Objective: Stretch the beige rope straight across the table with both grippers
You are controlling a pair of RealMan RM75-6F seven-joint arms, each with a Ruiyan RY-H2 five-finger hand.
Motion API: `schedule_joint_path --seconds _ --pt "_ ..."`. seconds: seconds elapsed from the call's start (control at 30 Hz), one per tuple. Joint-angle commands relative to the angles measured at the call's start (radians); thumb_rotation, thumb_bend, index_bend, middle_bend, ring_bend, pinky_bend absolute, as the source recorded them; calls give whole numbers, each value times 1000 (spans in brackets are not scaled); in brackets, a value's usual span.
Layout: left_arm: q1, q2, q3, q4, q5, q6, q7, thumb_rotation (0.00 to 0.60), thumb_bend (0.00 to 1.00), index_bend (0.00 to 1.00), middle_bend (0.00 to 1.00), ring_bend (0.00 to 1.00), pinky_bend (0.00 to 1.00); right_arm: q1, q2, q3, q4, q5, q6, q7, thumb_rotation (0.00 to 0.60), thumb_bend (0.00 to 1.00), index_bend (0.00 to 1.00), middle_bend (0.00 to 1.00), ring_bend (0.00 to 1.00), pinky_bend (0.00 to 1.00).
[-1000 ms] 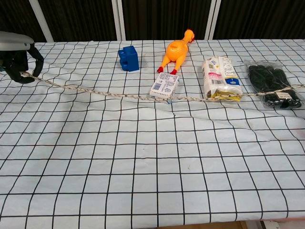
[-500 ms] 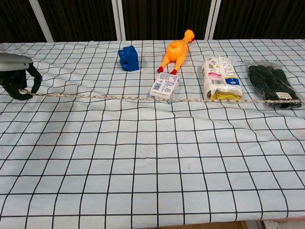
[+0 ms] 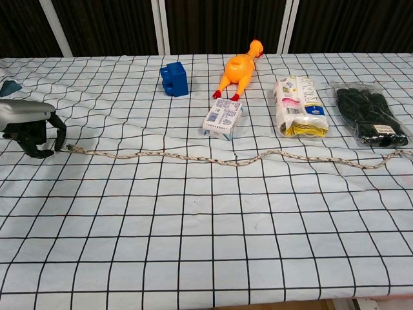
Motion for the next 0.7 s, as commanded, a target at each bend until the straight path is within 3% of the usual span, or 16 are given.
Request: schedule_joint_path --seconds 0.03,0.2,0.27,0.43,0.53,0.7 --pt "0 -5 -3 5 7 -3 2 600 394 460 1000 944 854 3 -6 -3 8 4 0 -17 600 316 492 876 1000 1000" --pt "2 31 -33 -37 17 43 2 600 283 354 1000 943 853 18 43 -21 -27 50 -27 -94 600 50 84 842 980 994" --pt "3 61 -50 -75 30 78 5 600 223 312 997 932 851 26 75 -18 -61 78 -37 -114 600 11 8 820 969 983" --pt "17 171 -95 -240 74 181 5 600 155 278 886 816 799 12 179 58 -197 85 1 -24 600 0 0 648 842 867" --pt "33 251 -108 -360 93 243 26 600 102 278 753 672 689 -10 281 77 -316 48 33 2 600 0 0 469 702 717" --pt "87 378 -112 -575 128 381 73 600 67 230 440 293 340 -59 444 100 -531 0 188 -21 600 1 0 234 402 377"
